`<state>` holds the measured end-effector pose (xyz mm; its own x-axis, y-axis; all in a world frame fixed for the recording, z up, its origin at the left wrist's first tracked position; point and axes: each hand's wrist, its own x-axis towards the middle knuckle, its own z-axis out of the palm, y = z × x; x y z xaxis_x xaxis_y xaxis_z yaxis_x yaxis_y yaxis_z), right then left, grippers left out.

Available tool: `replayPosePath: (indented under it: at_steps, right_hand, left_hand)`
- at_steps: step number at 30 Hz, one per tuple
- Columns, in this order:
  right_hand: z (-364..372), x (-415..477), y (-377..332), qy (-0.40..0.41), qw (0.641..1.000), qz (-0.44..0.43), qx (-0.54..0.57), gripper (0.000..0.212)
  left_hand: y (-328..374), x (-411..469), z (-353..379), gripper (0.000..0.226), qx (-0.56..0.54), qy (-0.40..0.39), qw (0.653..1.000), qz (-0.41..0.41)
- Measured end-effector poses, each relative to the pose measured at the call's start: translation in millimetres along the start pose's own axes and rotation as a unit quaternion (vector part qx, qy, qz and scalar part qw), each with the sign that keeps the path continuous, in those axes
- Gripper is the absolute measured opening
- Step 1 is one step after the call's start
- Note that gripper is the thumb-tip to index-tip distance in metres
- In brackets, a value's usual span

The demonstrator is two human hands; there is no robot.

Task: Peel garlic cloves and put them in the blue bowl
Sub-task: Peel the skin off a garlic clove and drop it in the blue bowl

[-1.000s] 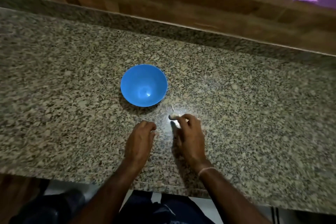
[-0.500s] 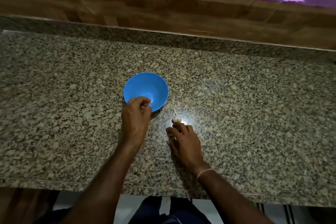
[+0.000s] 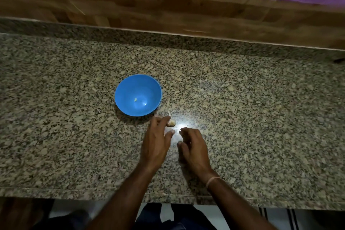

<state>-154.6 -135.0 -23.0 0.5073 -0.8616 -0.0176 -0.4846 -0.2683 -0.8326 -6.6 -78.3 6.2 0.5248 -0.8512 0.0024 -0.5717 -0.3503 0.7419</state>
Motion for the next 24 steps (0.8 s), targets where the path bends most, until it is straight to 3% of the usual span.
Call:
replayPosePath:
  at_steps: [4, 7, 10, 13, 15, 19, 20, 24]
  right_hand:
    - [-11, 8, 9, -0.027, 0.997, 0.030, 0.063, 0.038]
    - [-20, 13, 7, -0.041, 0.980, 0.109, 0.164, 0.035]
    - [-28, 20, -8, -0.076, 0.913, 0.227, 0.331, 0.027]
    - [-33, 23, -17, -0.087, 0.861, 0.271, 0.421, 0.022]
    - [-38, 24, -19, -0.087, 0.830, 0.293, 0.466, 0.021]
    - [-44, 19, -23, -0.105, 0.782, 0.317, 0.527, 0.023]
    - [-46, 17, -24, -0.107, 0.787, 0.305, 0.526, 0.029]
    - [-53, 11, -31, -0.097, 0.870, 0.222, 0.430, 0.039]
  left_hand:
    - [-1, 15, 24, 0.035, 0.022, 0.003, 0.999, -0.043]
    - [2, 16, 27, 0.028, -0.007, 0.018, 0.999, -0.050]
    - [11, 4, 25, 0.029, -0.067, -0.004, 0.997, -0.025]
    - [26, -11, 24, 0.038, -0.138, -0.019, 0.990, -0.038]
    - [32, -15, 23, 0.041, -0.210, 0.002, 0.972, -0.102]
    - [39, -21, 27, 0.020, -0.393, 0.041, 0.891, -0.223]
    - [38, -22, 29, 0.018, -0.419, 0.036, 0.875, -0.240]
    - [41, -22, 30, 0.032, -0.525, 0.026, 0.805, -0.275]
